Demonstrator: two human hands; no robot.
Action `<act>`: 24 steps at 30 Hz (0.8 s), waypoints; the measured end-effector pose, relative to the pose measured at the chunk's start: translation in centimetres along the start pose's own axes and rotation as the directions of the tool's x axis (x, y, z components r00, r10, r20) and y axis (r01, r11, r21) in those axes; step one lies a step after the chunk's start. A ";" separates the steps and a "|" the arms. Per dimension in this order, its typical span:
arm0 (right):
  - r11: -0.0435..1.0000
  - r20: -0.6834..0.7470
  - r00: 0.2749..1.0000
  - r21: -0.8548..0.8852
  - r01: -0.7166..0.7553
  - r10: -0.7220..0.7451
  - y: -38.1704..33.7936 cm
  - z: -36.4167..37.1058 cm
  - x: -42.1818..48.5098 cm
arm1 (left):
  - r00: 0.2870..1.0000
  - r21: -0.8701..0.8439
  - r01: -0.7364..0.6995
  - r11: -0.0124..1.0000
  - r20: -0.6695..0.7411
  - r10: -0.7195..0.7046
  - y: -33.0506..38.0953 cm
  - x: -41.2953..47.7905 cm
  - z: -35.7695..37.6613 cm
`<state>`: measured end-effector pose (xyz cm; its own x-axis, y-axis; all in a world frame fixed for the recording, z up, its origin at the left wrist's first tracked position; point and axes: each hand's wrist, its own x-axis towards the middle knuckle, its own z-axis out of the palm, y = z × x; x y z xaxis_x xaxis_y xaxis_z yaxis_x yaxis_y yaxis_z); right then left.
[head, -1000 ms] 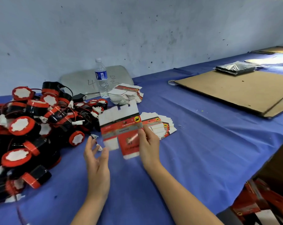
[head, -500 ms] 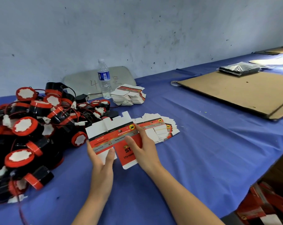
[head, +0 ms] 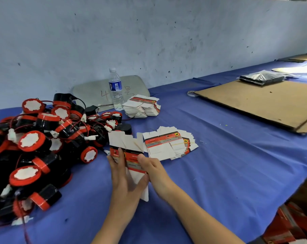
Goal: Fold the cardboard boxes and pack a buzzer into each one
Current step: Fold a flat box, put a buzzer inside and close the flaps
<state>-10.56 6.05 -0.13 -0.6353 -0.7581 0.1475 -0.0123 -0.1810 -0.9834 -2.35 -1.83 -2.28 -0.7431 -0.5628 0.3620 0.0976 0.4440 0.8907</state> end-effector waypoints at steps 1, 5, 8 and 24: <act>1.000 -0.009 1.000 0.002 0.010 -0.010 0.2 -0.1 0.1 | 1.000 -0.009 0.002 1.000 -0.020 -0.003 0.1 0.0 0.0; 0.998 -0.045 0.998 0.045 0.048 -0.046 -0.5 0.4 0.4 | 0.985 -0.138 -0.048 0.989 -0.172 0.024 0.1 0.3 -0.7; 0.994 -0.054 0.993 0.026 0.103 -0.102 -0.8 0.4 0.3 | 0.978 -0.202 -0.062 0.977 -0.210 0.019 -0.4 0.6 -0.9; 0.813 -0.019 0.890 -0.415 0.408 -0.456 -0.5 0.6 -0.1 | 0.990 -0.225 0.043 0.973 -0.123 -0.072 -2.0 0.3 -0.6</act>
<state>-10.06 5.86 0.40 -0.5742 -0.5799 0.5779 -0.5901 -0.1962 -0.7831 -2.39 -3.26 -3.78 -0.6612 -0.6748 0.3277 0.2121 0.2508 0.9445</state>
